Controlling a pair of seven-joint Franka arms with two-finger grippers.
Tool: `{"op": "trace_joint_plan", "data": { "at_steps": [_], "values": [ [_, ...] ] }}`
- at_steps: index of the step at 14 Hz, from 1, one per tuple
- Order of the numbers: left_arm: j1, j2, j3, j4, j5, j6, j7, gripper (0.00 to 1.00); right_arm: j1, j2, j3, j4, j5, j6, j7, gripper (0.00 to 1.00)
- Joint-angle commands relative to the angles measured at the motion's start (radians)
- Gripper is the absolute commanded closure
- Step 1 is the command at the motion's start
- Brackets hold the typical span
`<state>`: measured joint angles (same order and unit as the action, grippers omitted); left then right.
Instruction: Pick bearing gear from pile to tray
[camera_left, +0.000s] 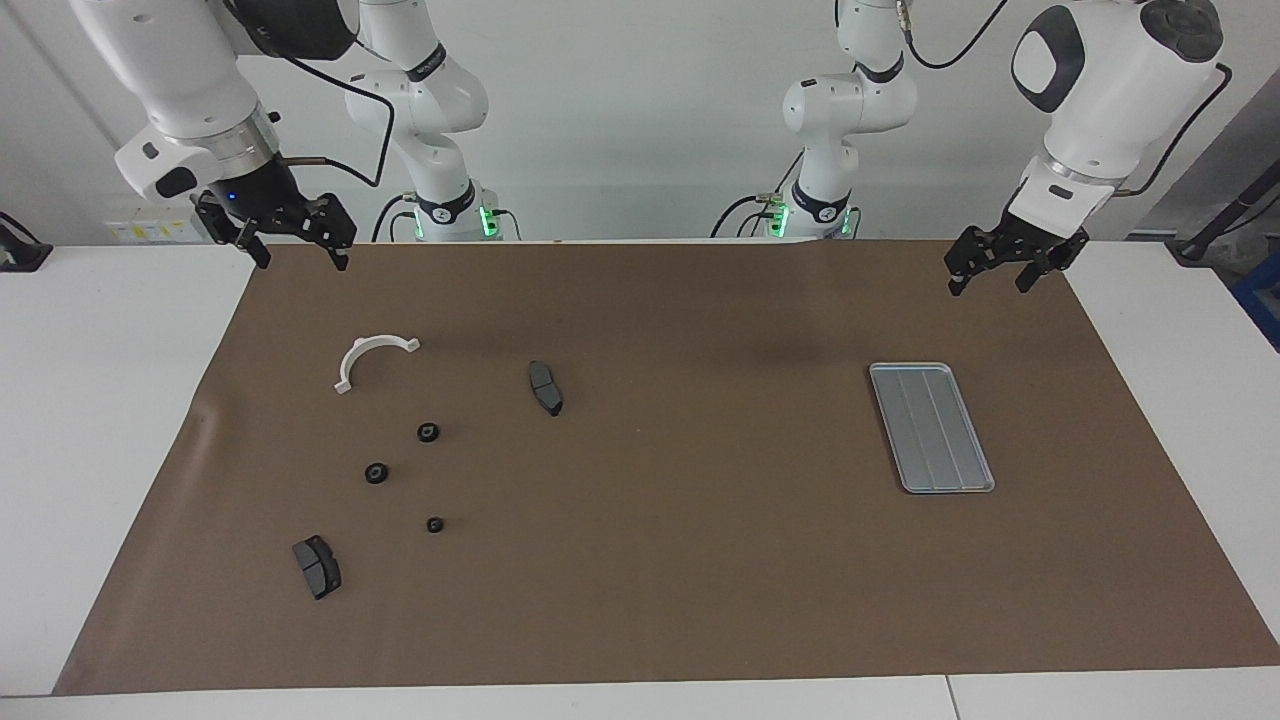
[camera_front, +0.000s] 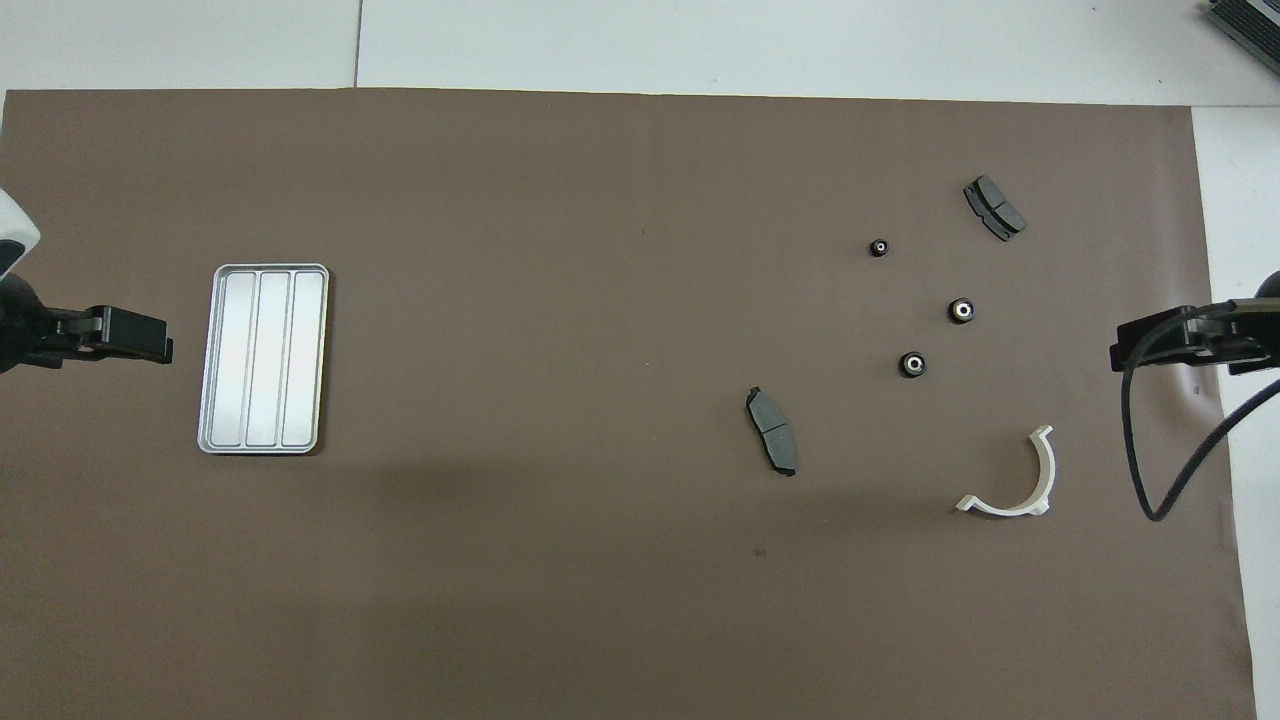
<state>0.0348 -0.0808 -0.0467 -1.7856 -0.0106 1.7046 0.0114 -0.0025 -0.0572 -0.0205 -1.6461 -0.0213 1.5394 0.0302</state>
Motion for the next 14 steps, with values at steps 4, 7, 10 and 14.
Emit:
{"op": "trace_joint_plan", "data": {
  "at_steps": [4, 7, 10, 14],
  "values": [
    [-0.004, -0.025, 0.002, -0.026, 0.02, 0.01, 0.009, 0.0, -0.007, -0.016, 0.005, -0.015, 0.012, -0.002, 0.0, 0.0],
    [-0.004, -0.025, 0.002, -0.026, 0.02, 0.009, 0.009, 0.0, -0.008, -0.021, 0.005, -0.02, 0.014, -0.002, 0.007, 0.0],
    [-0.006, -0.025, 0.002, -0.026, 0.02, 0.013, 0.005, 0.0, -0.007, -0.023, 0.005, -0.021, 0.014, -0.002, 0.005, 0.0],
    [-0.006, -0.025, 0.002, -0.028, 0.02, 0.015, 0.004, 0.0, -0.007, -0.023, 0.004, -0.021, 0.014, -0.005, 0.011, 0.0]
  ]
}}
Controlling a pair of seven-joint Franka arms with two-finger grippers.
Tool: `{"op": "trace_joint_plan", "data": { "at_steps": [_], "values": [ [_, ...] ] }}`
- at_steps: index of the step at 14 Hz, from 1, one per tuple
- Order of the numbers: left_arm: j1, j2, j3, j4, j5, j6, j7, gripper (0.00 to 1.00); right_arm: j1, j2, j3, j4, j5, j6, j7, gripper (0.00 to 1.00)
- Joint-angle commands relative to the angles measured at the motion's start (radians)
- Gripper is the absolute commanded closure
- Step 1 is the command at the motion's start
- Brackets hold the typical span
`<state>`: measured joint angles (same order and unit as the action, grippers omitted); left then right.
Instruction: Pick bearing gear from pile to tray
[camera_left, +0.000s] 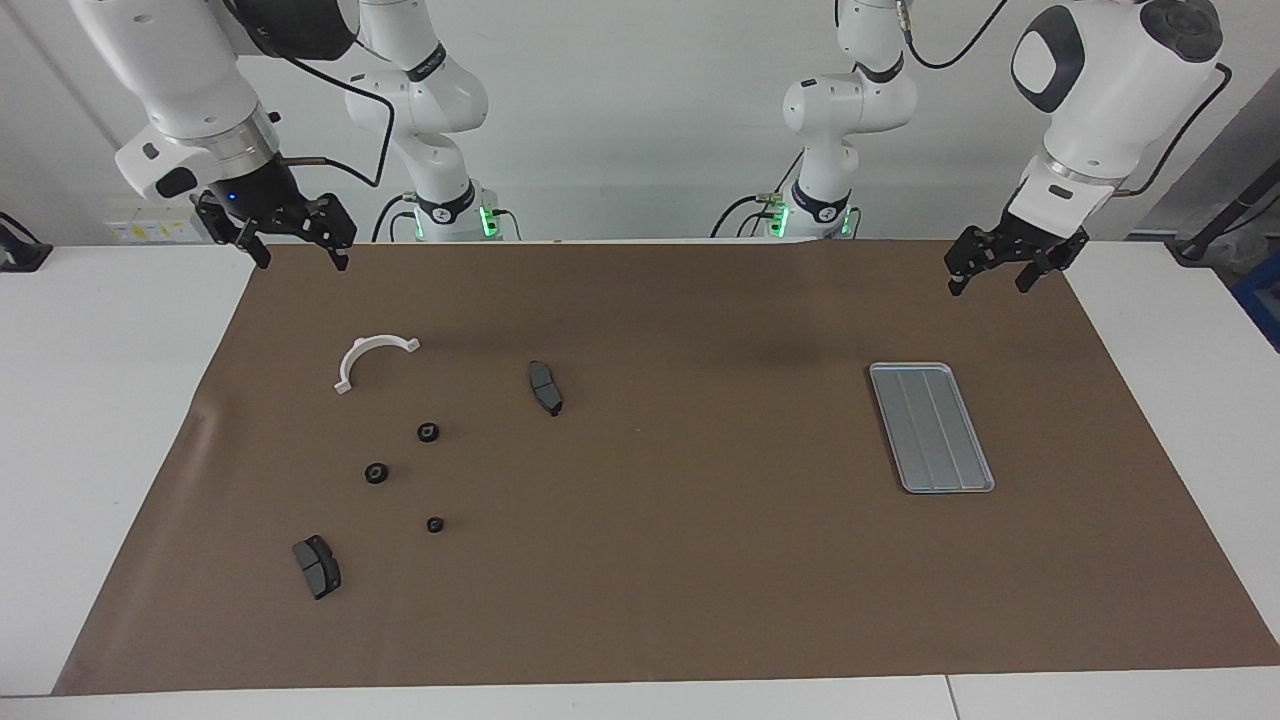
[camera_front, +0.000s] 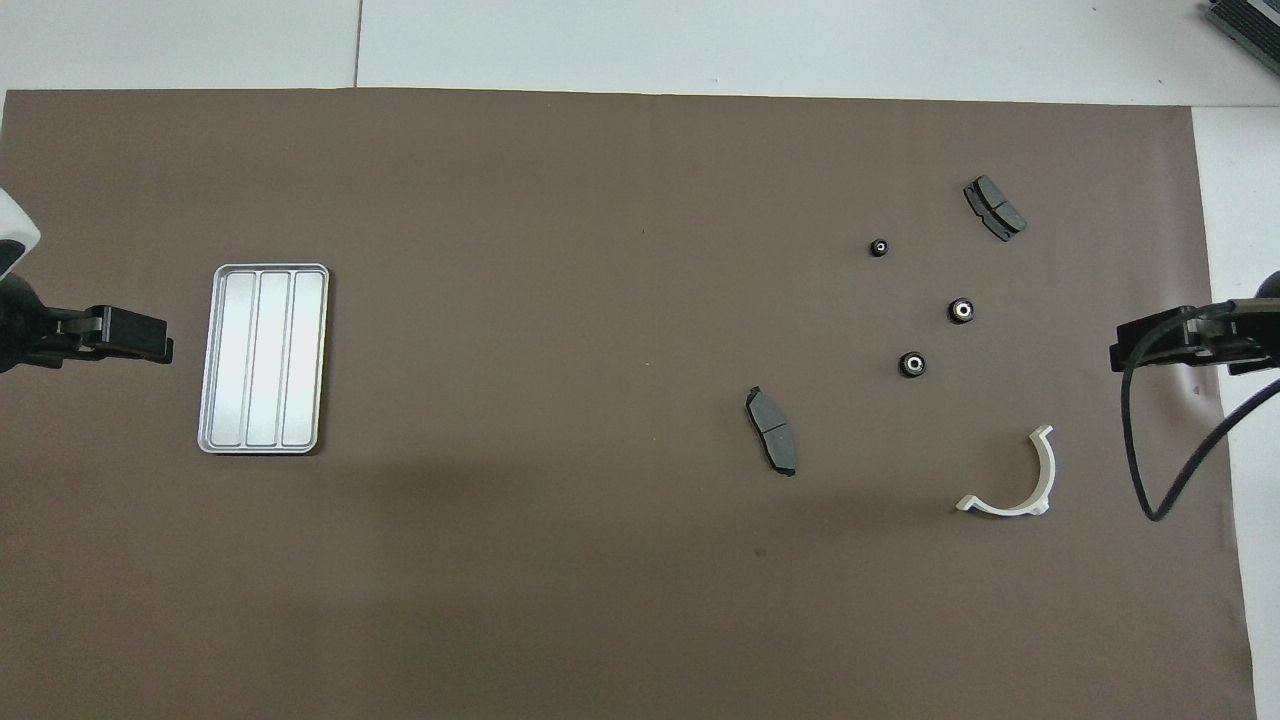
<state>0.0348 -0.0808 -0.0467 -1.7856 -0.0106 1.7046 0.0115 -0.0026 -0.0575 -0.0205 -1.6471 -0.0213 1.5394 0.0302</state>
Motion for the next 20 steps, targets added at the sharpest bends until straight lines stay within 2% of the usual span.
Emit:
{"op": "trace_joint_plan", "data": {
  "at_steps": [1, 9, 16, 18, 20],
  "values": [
    [-0.006, -0.025, 0.002, -0.028, 0.02, 0.015, 0.004, 0.0, -0.005, -0.022, 0.005, -0.02, 0.014, -0.011, 0.014, 0.0],
    [-0.004, -0.025, 0.002, -0.028, 0.02, 0.012, 0.002, 0.0, -0.016, -0.025, 0.005, -0.036, 0.014, 0.001, -0.07, 0.0],
    [-0.004, -0.027, 0.002, -0.031, 0.02, 0.013, 0.002, 0.0, -0.023, -0.028, -0.005, -0.036, 0.014, 0.007, -0.073, 0.0],
    [-0.004, -0.027, 0.002, -0.031, 0.02, 0.01, 0.002, 0.0, -0.04, -0.022, -0.007, -0.046, 0.015, 0.066, -0.073, 0.0],
    [-0.004, -0.027, 0.002, -0.031, 0.02, 0.01, 0.002, 0.0, -0.039, -0.016, -0.007, -0.118, 0.015, 0.173, -0.075, 0.0]
  ]
}}
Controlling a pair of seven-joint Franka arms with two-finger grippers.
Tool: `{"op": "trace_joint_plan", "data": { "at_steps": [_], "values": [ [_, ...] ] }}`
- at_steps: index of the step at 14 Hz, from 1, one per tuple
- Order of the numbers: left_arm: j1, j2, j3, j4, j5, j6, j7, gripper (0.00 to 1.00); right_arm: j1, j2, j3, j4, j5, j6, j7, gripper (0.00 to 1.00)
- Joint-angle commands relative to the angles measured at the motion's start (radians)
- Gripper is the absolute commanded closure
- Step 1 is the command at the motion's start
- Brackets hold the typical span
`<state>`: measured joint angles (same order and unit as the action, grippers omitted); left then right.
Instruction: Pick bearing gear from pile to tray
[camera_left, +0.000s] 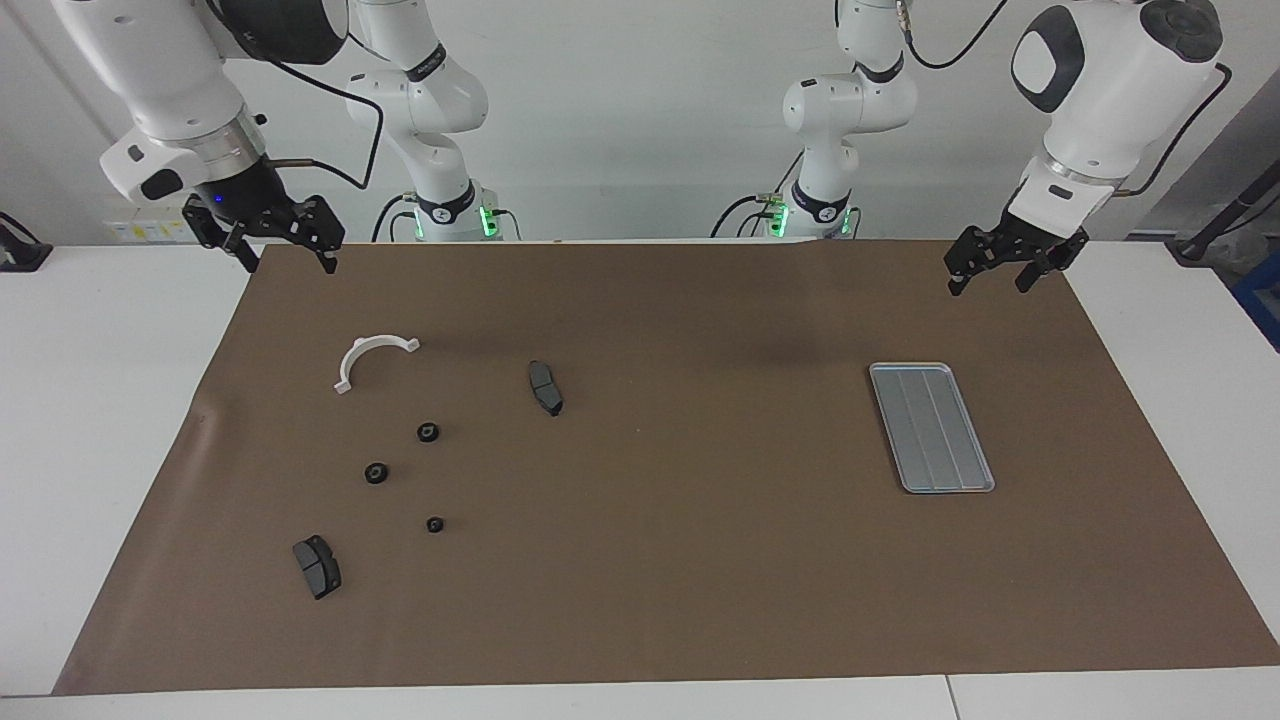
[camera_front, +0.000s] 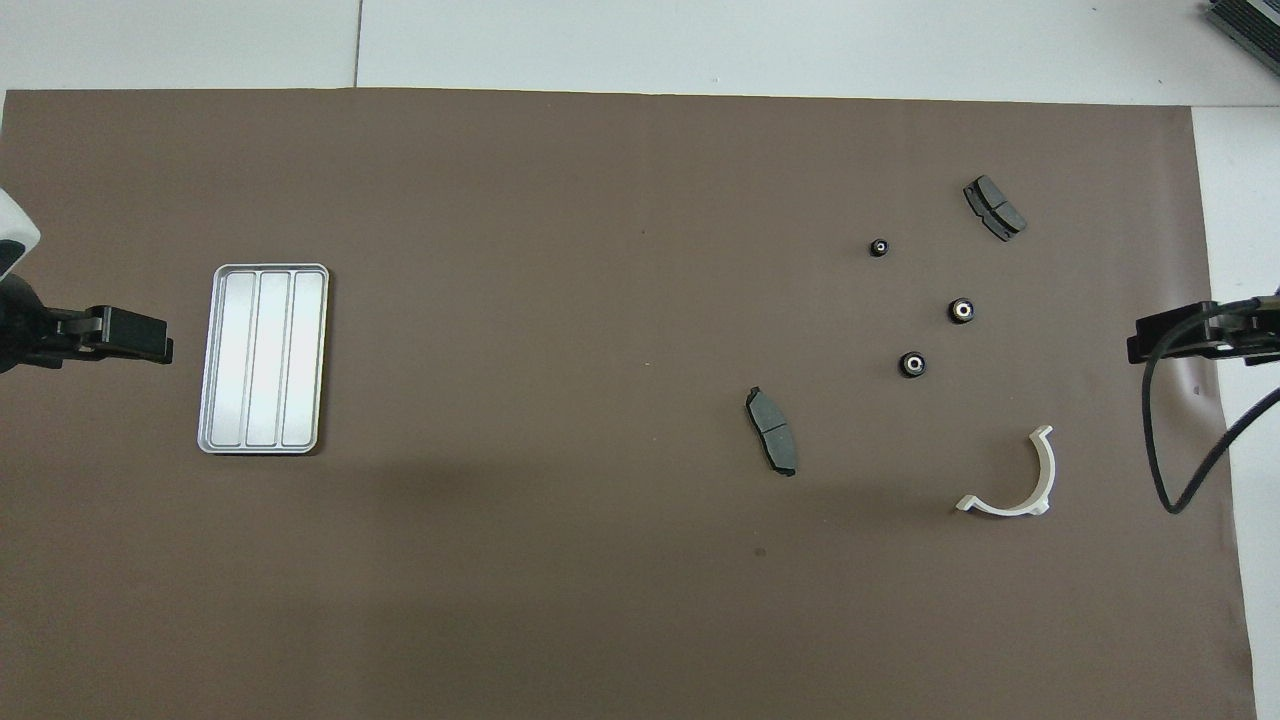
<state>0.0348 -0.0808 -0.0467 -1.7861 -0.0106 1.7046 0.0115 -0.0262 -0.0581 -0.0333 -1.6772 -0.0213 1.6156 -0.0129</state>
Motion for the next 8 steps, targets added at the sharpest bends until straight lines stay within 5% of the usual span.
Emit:
{"op": "trace_joint_plan", "data": {
  "at_steps": [1, 8],
  "values": [
    [-0.004, -0.027, 0.002, -0.03, 0.02, 0.012, 0.002, 0.0, -0.012, -0.003, 0.006, -0.131, 0.015, 0.18, -0.032, 0.0],
    [-0.006, -0.028, 0.002, -0.033, 0.02, 0.007, 0.001, 0.0, -0.006, 0.311, 0.012, -0.136, 0.017, 0.513, -0.088, 0.0]
  ]
}}
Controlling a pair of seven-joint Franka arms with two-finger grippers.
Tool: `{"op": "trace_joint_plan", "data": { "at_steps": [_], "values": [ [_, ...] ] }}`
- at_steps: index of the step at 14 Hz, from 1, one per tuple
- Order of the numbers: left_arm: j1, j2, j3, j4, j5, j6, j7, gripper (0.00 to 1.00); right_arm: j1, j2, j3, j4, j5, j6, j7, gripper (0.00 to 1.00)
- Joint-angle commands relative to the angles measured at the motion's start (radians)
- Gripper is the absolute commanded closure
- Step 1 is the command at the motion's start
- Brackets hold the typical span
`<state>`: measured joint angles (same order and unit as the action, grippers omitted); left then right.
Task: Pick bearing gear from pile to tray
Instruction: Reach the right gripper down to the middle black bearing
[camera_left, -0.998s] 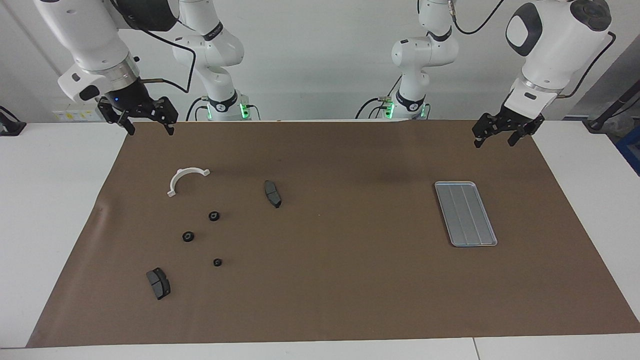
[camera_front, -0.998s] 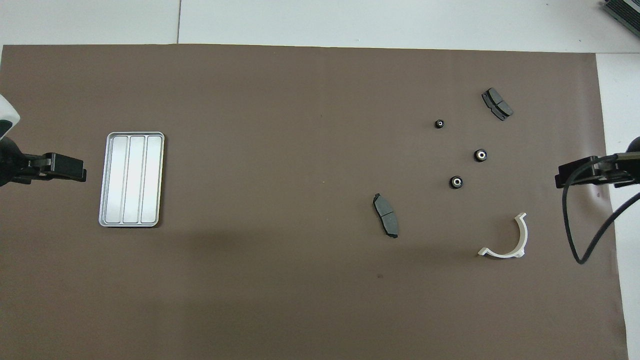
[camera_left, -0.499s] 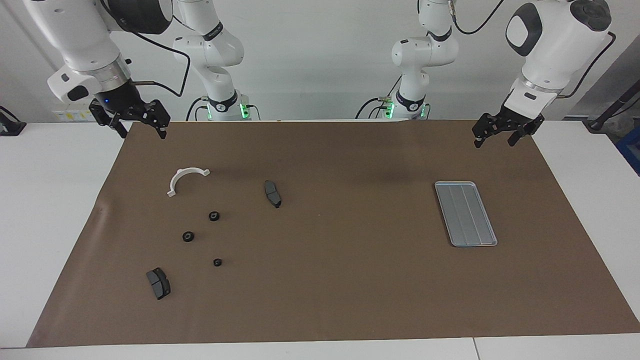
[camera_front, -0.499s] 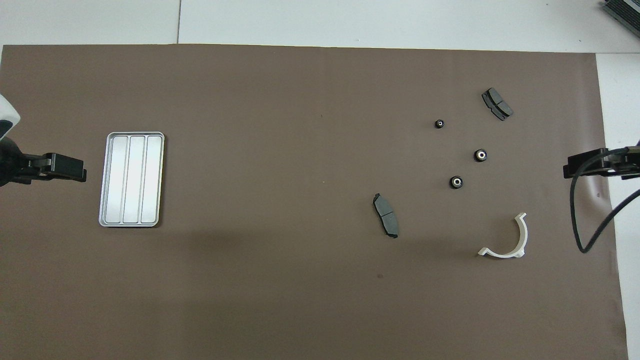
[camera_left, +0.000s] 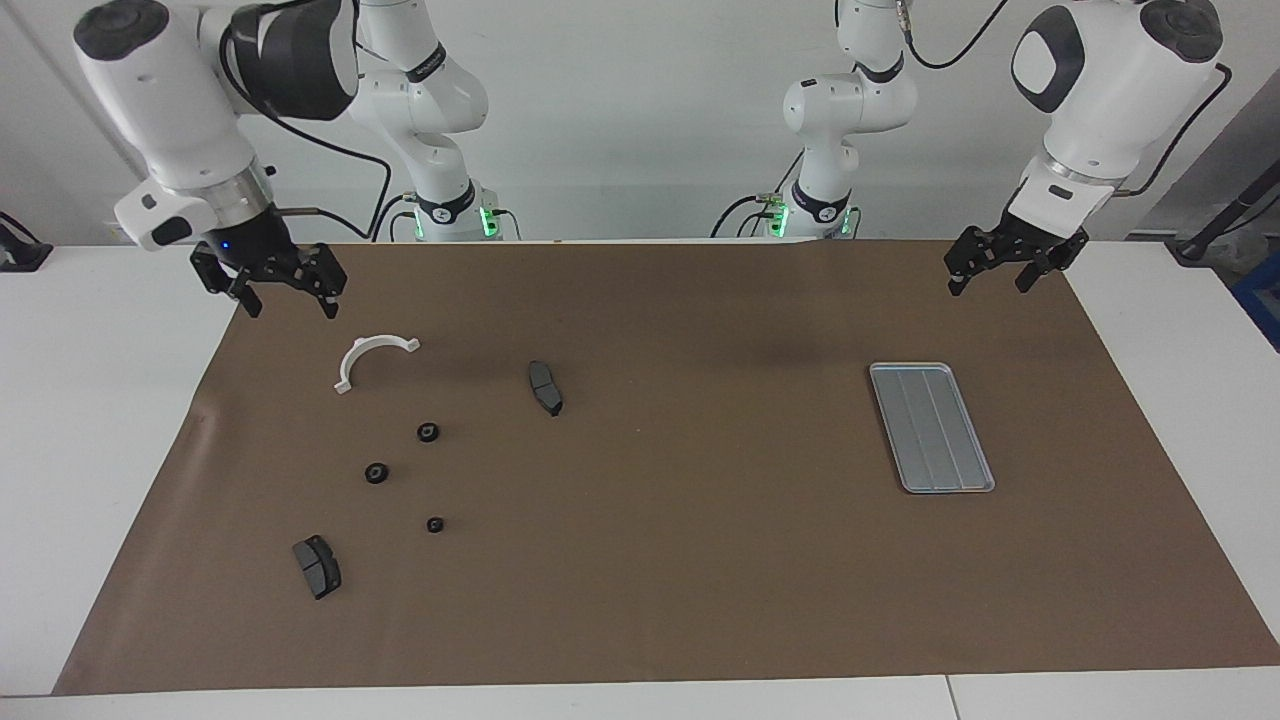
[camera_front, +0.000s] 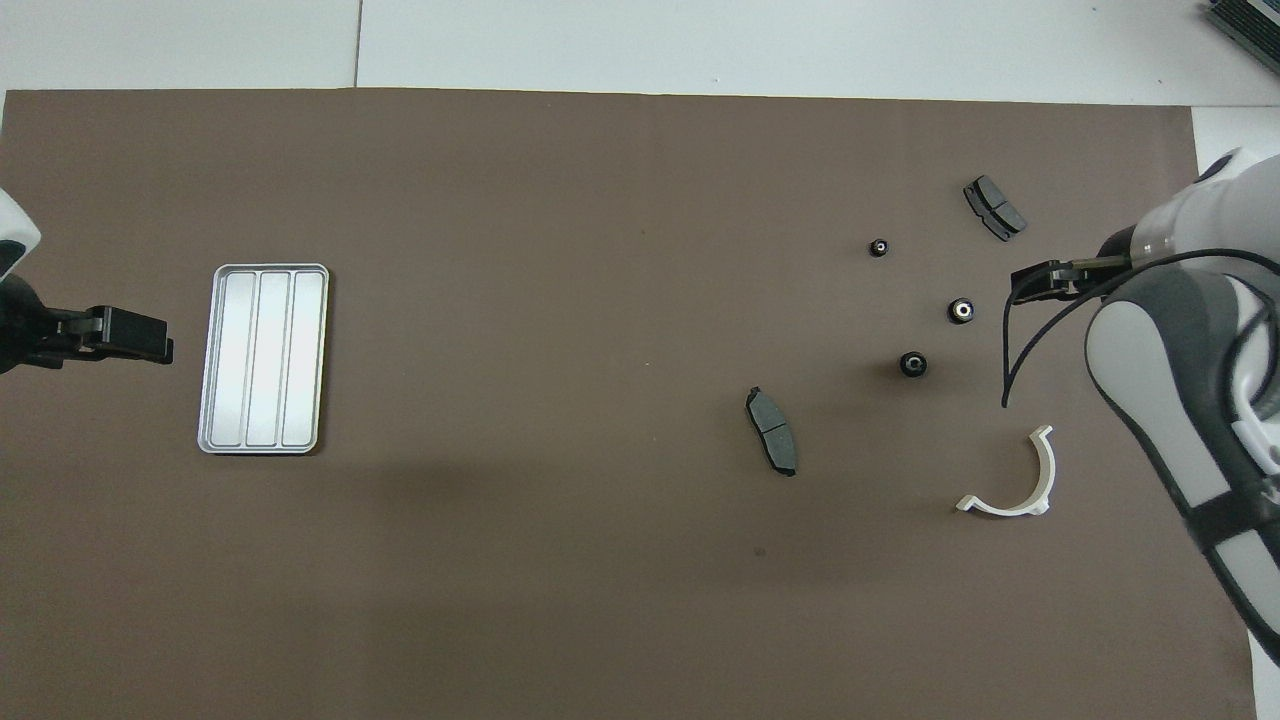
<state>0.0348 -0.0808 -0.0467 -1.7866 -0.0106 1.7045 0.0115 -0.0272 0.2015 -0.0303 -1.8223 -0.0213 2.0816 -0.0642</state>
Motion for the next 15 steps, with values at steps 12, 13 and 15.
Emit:
{"op": "trace_joint_plan", "data": {
  "at_steps": [12, 13, 15],
  "values": [
    [-0.006, -0.03, 0.002, -0.034, 0.02, 0.003, 0.001, 0.0, 0.018, 0.216, 0.01, -0.045, 0.015, 0.204, -0.06, 0.0],
    [-0.006, -0.03, 0.002, -0.034, 0.02, 0.003, 0.001, 0.0, 0.018, 0.216, 0.01, -0.046, 0.015, 0.204, -0.06, 0.0],
    [-0.006, -0.03, 0.002, -0.034, 0.02, 0.001, 0.001, 0.0, 0.016, 0.223, 0.01, -0.045, 0.014, 0.207, -0.062, 0.0]
  ]
}}
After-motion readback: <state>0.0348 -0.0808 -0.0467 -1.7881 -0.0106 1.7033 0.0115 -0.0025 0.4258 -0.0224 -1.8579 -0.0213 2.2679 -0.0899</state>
